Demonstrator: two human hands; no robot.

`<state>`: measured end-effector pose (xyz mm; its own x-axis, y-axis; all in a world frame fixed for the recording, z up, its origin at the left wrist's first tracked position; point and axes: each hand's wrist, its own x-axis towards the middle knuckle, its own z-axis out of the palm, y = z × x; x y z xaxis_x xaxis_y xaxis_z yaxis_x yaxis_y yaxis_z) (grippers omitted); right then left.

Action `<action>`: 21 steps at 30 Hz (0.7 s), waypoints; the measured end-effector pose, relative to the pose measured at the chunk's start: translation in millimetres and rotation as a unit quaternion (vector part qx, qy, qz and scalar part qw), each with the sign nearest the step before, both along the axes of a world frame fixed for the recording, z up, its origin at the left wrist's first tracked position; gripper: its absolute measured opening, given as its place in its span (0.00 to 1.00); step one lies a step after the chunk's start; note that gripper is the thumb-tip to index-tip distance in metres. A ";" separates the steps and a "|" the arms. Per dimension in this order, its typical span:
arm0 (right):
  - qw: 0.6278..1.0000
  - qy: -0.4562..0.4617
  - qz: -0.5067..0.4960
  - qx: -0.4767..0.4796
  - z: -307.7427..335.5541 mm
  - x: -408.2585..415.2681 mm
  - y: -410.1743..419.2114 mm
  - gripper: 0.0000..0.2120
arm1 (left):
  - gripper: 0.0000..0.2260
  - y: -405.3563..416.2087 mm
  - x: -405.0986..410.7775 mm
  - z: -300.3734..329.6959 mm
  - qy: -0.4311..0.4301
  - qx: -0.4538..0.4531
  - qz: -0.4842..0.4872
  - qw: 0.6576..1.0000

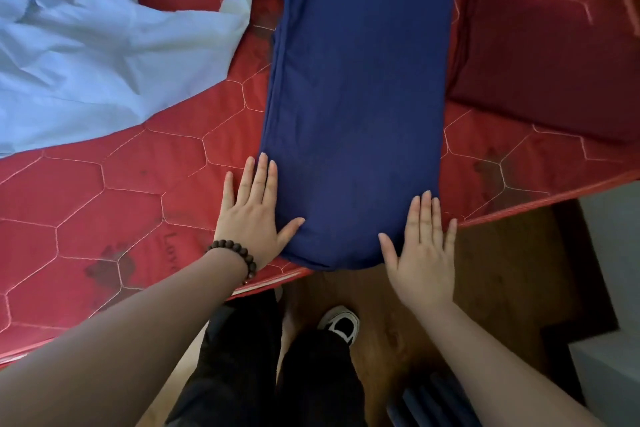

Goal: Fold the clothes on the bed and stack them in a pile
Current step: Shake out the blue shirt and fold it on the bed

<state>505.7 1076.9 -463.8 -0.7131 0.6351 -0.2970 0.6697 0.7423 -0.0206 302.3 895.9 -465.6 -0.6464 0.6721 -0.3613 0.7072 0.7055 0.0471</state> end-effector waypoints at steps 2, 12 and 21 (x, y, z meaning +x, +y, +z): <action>1.000 0.016 0.006 0.000 1.6 -10.5 3.7 0.37 | 0.42 8.6 -0.6 5.5 0.004 0.011 0.008 1.000; 0.997 0.063 0.035 0.000 -11.1 -131.3 52.7 0.35 | 0.33 127.0 -75.0 -2.9 0.012 0.119 -0.017 0.993; 0.994 0.052 0.100 -0.004 -8.3 -265.3 143.0 0.32 | 0.33 206.6 -179.7 -17.6 0.024 0.140 -0.008 0.990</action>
<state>240.3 1219.8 -472.1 -0.8520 0.4752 -0.2196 0.5024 0.8602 -0.0877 122.7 1102.5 -483.2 -0.6464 0.7521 -0.1285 0.7248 0.6579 0.2045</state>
